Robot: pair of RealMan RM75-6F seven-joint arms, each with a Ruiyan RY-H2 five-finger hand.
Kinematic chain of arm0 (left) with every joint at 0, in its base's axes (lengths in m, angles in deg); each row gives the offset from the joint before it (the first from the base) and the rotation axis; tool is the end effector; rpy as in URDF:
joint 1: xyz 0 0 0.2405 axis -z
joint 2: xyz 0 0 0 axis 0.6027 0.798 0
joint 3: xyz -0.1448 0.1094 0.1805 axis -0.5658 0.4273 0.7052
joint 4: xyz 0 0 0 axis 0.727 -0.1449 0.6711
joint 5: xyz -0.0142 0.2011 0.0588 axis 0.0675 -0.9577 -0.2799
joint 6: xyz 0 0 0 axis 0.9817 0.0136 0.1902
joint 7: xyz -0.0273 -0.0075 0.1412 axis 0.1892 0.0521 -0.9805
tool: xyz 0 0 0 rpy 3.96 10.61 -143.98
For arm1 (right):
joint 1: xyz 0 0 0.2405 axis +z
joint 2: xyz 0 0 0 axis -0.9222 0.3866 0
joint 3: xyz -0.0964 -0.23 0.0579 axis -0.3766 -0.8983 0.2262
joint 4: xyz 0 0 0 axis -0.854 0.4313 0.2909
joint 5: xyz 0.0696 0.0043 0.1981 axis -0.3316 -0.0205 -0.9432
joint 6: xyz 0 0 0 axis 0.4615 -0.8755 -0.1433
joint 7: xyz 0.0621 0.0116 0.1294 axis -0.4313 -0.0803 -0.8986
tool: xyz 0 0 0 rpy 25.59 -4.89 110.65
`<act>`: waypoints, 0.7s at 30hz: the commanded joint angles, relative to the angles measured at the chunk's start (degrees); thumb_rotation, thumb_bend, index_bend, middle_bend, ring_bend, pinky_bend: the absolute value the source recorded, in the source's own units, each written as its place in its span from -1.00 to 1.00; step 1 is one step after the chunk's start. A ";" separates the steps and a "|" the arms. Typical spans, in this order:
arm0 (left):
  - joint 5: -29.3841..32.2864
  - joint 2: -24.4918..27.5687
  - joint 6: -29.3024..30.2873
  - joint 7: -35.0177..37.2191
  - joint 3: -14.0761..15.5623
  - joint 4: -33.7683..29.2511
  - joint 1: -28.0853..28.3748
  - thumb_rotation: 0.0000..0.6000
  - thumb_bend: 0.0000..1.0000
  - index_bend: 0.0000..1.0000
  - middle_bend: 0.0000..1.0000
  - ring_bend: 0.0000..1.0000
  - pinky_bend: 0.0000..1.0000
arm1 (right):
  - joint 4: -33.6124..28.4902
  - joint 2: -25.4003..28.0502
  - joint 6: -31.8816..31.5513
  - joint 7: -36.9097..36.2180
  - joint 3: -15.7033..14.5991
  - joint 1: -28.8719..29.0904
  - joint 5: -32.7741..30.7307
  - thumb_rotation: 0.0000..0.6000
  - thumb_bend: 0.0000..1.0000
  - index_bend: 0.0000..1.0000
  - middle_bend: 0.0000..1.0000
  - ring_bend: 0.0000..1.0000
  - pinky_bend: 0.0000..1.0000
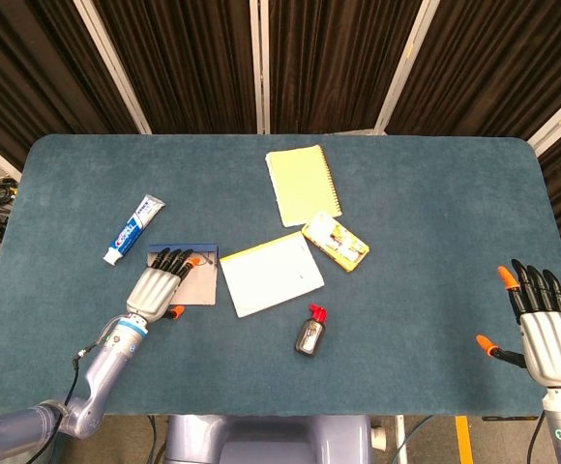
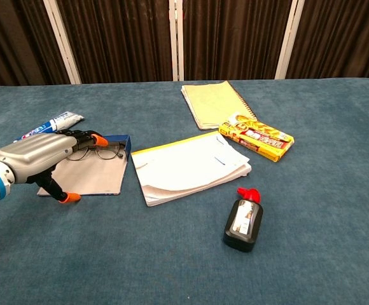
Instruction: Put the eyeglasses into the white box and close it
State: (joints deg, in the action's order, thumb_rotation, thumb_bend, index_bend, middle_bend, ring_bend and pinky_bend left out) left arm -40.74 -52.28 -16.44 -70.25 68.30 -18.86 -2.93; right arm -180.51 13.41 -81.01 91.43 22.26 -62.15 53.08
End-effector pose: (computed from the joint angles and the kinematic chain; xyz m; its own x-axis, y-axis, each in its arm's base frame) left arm -0.2209 0.3091 -0.0521 0.5312 0.2443 0.8112 0.8287 -0.3490 -0.4376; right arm -0.2912 -0.1882 0.1685 0.5108 0.0951 0.8544 -0.8546 -0.0512 0.5167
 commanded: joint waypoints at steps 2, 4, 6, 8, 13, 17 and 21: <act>-0.10 -0.20 -0.40 0.16 -0.13 0.36 -0.06 1.00 -0.52 -0.79 -1.00 -1.00 -1.00 | 0.02 -0.05 0.03 0.09 -0.04 0.01 0.05 1.00 -1.00 -1.00 -1.00 -1.00 -1.00; -0.16 -0.37 -0.56 0.24 -0.18 0.64 -0.09 1.00 -0.52 -0.79 -1.00 -1.00 -1.00 | 0.01 -0.08 0.03 0.15 -0.05 0.00 0.04 1.00 -1.00 -1.00 -1.00 -1.00 -1.00; -0.24 -0.53 -0.72 0.32 -0.21 0.92 -0.09 1.00 -0.52 -0.79 -1.00 -1.00 -1.00 | 0.00 -0.09 0.01 0.21 -0.02 0.00 0.02 1.00 -1.00 -1.00 -1.00 -1.00 -1.00; -0.32 -0.77 -0.94 0.50 -0.24 1.29 -0.15 1.00 -0.52 -0.79 -1.00 -1.00 -1.00 | 0.00 -0.09 -0.02 0.21 0.01 -0.01 -0.03 1.00 -1.00 -1.00 -1.00 -1.00 -1.00; -0.59 -1.22 -1.11 0.72 -0.40 2.29 -0.26 1.00 -0.52 -0.79 -1.00 -1.00 -1.00 | 0.08 -0.17 0.18 0.32 -0.02 0.05 -0.08 1.00 -1.00 -1.00 -1.00 -1.00 -1.00; -0.65 -1.49 -1.48 1.30 -0.61 3.00 -0.33 1.00 -0.52 -0.79 -1.00 -1.00 -1.00 | 0.13 -0.20 0.22 0.32 -0.04 0.07 -0.08 1.00 -1.00 -1.00 -1.00 -1.00 -1.00; -0.84 -1.59 -1.74 1.77 -0.68 3.31 -0.36 1.00 -0.52 -0.79 -1.00 -1.00 -1.00 | 0.15 -0.23 0.22 0.34 -0.02 0.08 -0.09 1.00 -1.00 -1.00 -1.00 -1.00 -1.00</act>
State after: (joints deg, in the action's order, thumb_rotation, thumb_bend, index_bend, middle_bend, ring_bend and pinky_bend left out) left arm -41.57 -53.87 -18.16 -68.49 67.63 -15.56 -3.28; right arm -180.36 13.19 -80.78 91.77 22.24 -62.07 52.98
